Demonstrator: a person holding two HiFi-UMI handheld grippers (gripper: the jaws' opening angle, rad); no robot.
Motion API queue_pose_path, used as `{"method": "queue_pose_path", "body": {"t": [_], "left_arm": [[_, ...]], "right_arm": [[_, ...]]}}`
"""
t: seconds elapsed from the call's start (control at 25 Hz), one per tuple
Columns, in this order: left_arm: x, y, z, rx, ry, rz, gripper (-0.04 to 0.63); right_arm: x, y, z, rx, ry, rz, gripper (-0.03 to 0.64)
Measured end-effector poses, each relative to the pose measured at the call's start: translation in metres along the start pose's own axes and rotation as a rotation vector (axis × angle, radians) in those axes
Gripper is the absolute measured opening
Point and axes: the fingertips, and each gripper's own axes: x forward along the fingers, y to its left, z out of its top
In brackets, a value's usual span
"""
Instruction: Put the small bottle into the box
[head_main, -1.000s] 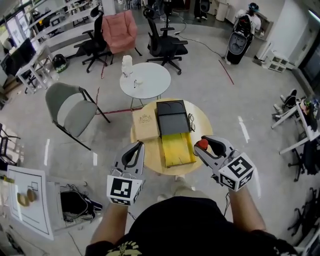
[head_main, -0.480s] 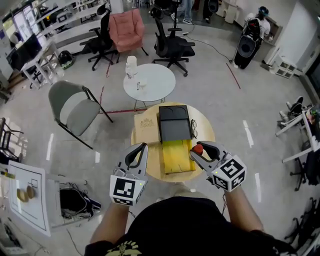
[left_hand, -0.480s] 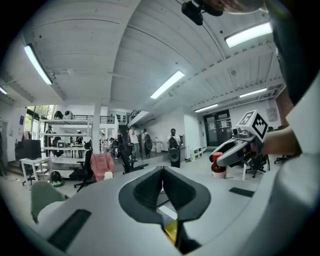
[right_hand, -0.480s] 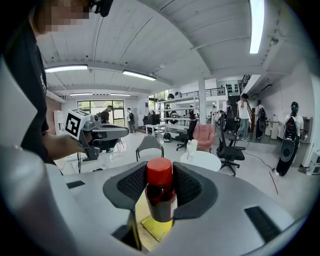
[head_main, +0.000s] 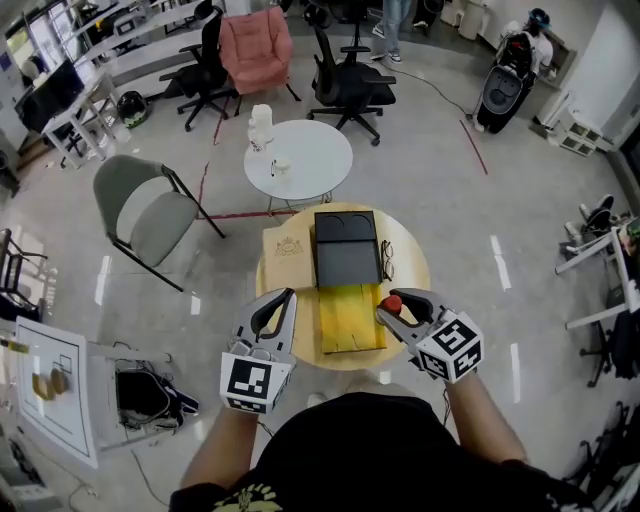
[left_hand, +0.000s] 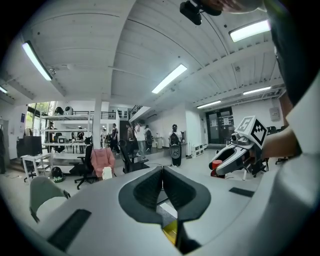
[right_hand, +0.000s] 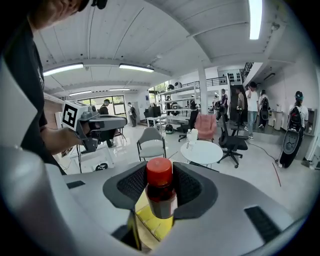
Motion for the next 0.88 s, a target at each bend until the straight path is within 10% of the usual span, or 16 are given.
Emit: {"method": "queue_pose_path", "body": {"t": [0.88], "left_arm": [[0.032,0.000,-0.023,-0.087,0.069,-0.017,0.019]], "right_arm": [[0.058,-0.035,-0.089,0.063,0.194,0.055,0.167]]}}
